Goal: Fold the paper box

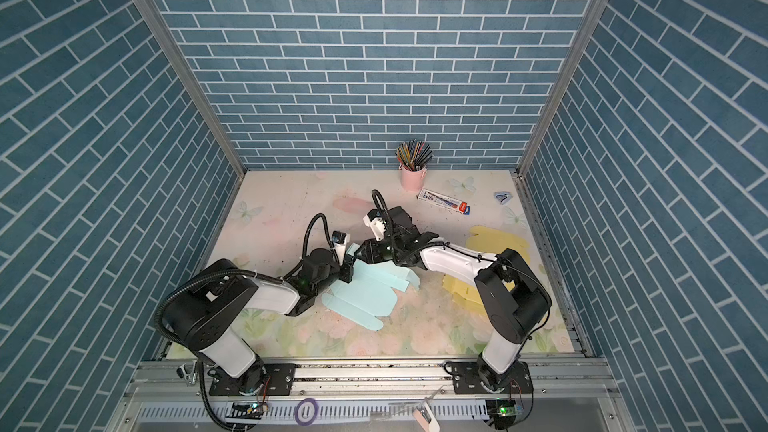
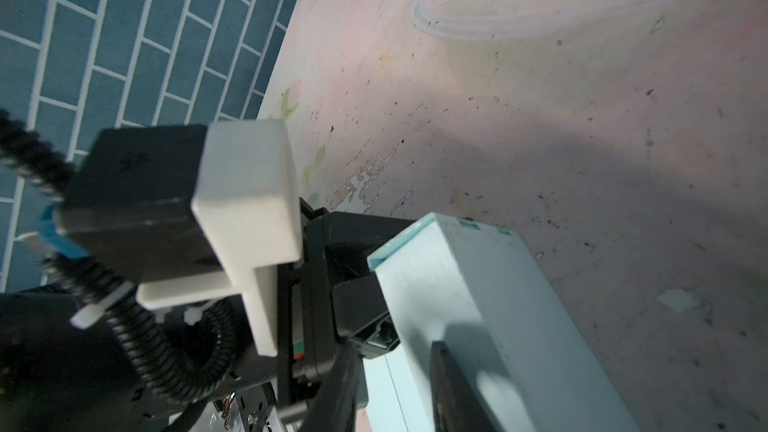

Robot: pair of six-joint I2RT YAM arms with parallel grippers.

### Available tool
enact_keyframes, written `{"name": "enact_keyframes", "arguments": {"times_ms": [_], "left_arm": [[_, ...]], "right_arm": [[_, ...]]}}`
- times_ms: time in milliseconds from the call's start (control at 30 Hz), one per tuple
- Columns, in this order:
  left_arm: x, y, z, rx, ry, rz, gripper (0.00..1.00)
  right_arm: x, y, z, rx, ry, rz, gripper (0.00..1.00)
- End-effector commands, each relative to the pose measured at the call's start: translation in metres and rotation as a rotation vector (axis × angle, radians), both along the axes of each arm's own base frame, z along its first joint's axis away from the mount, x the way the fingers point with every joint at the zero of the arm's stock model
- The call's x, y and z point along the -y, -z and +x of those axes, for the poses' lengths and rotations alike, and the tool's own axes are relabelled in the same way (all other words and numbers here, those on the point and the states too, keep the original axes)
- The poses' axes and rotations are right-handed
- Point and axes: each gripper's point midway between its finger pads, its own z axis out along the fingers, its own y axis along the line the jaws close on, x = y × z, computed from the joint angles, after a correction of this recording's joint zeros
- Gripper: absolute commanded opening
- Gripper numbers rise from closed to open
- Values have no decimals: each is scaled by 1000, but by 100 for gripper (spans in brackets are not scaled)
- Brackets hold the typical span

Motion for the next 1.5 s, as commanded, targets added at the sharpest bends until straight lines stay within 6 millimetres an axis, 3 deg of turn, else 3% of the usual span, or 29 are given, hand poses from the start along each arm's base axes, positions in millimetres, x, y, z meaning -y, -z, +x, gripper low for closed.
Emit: {"name": "enact_keyframes", "arguments": {"times_ms": [0,100,367,533,733,867,1267,1367,1467], "left_arm": [[4,-11,5,34,-14,-32,19],[3,-10,4,32,-15,-31,12],[1,-9,4,30,-22,-28,6],[5,-7,4,19,-9,-30,14],[7,-1,2,2,-3,-26,17],[8,0,2,0,-5,-11,19],[12,5,3,-7,2,14,16],[14,6,2,-6,9,21,16],[14,6,2,-5,9,22,16]], "right_arm": [[12,20,-11,-73,47,-69,32],[11,20,-14,-66,49,-71,32],[13,21,-18,-59,59,-73,31],[16,22,-18,-55,70,-74,31],[19,17,-18,-40,90,-57,31],[19,1,-18,-25,100,-21,30],[26,-80,-19,91,104,51,31],[37,-93,-7,105,135,24,31],[57,-90,15,87,200,-8,32]]}}
